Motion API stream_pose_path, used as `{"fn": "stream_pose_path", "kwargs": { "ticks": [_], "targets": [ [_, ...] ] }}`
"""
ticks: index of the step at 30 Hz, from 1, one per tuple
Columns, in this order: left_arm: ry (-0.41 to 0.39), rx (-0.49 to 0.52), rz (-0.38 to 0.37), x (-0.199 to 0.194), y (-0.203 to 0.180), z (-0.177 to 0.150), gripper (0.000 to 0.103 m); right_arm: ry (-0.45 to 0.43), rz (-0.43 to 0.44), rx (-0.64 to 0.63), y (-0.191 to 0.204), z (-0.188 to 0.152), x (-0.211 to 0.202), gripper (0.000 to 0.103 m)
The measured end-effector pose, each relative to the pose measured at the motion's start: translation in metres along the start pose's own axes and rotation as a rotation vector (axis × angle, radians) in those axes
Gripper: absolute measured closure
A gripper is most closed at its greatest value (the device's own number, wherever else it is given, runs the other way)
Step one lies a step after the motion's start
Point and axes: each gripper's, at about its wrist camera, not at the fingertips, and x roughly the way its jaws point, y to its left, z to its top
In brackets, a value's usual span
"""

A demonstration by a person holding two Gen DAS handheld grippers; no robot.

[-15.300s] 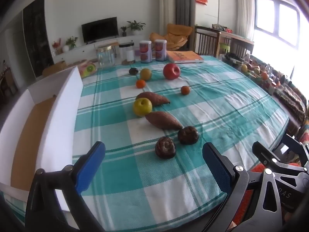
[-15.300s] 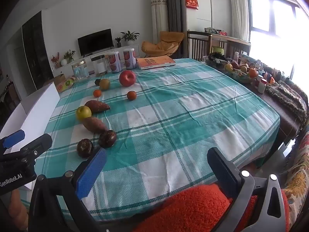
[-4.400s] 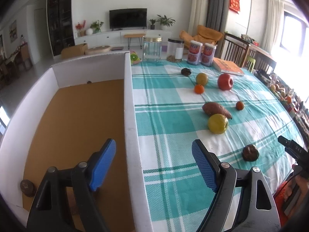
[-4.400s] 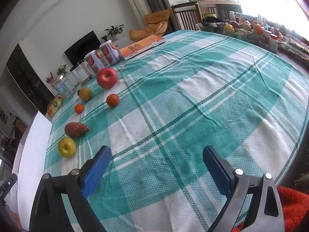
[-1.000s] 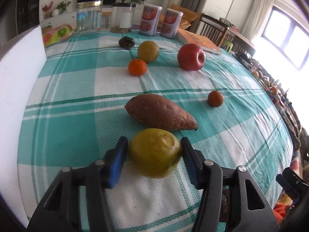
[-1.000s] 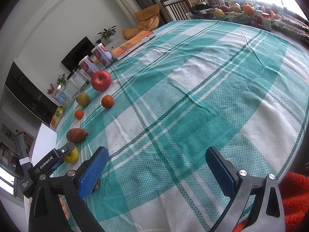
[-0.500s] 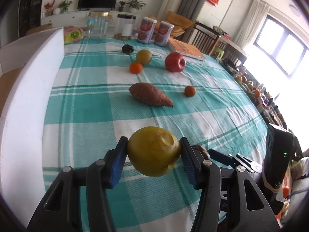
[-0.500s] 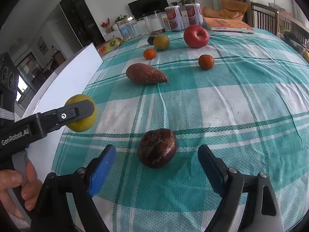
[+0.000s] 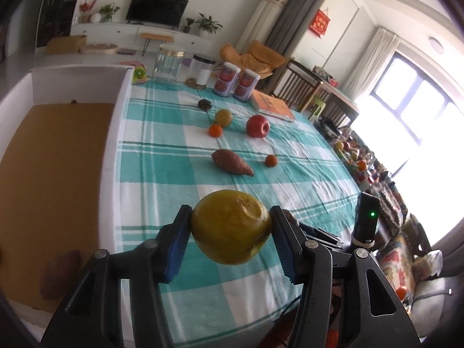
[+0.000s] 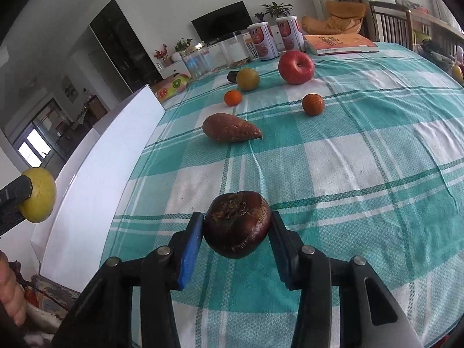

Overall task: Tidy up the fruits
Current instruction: 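Carry both fruits over the cardboard box and open both tools, then return both tools from the box to the table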

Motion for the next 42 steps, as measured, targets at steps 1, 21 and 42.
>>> {"fn": "stream_pose_path", "kwargs": {
  "ticks": [1,21,42],
  "targets": [
    [-0.019,-0.007,0.019,-0.009,0.007,0.002,0.047,0.007,0.028,-0.013,0.013,0.002,0.000,0.058],
    [-0.088,-0.257,0.540,-0.059,0.169,-0.018,0.022,0.208,0.285,-0.473,0.275,-0.006,0.070,0.048],
    [0.035,0.118,0.021,0.082,-0.058,-0.010,0.018,-0.106,-0.340,0.240,-0.078,-0.001,-0.015,0.004]
  ]
}}
